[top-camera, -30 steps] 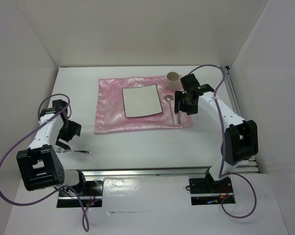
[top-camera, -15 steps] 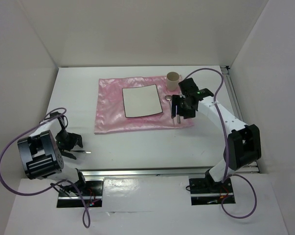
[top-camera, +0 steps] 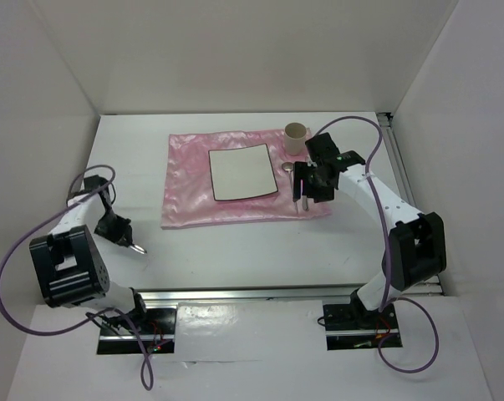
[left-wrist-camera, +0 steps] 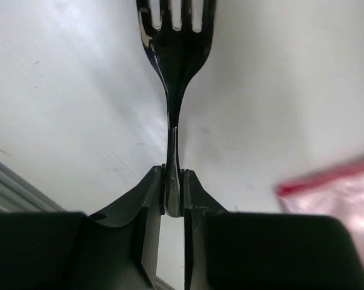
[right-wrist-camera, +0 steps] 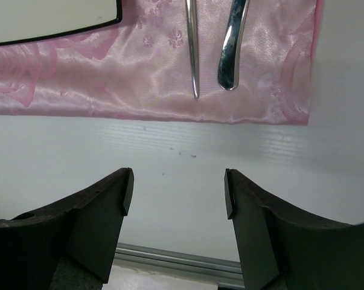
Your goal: Set the dinner table for one person
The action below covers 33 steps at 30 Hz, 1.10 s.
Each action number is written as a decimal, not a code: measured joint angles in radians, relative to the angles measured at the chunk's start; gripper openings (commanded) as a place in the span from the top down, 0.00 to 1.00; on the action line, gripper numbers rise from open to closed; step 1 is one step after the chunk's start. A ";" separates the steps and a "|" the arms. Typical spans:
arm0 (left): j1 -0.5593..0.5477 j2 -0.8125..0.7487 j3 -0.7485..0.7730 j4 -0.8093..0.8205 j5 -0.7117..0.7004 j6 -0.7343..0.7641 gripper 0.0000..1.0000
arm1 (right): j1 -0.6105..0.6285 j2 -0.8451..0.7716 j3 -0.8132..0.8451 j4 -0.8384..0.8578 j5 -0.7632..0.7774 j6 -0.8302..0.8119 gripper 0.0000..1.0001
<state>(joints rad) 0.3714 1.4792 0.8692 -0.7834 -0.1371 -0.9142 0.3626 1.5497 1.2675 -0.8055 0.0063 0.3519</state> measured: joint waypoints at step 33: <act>-0.595 0.842 1.136 -0.208 -0.051 0.421 0.29 | -0.014 0.003 0.000 -0.019 0.032 0.056 0.23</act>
<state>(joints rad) -0.2234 2.3211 2.0052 -0.9916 -0.1886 -0.4934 0.3489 1.5532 1.2678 -0.8246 0.0380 0.4084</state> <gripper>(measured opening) 0.566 0.769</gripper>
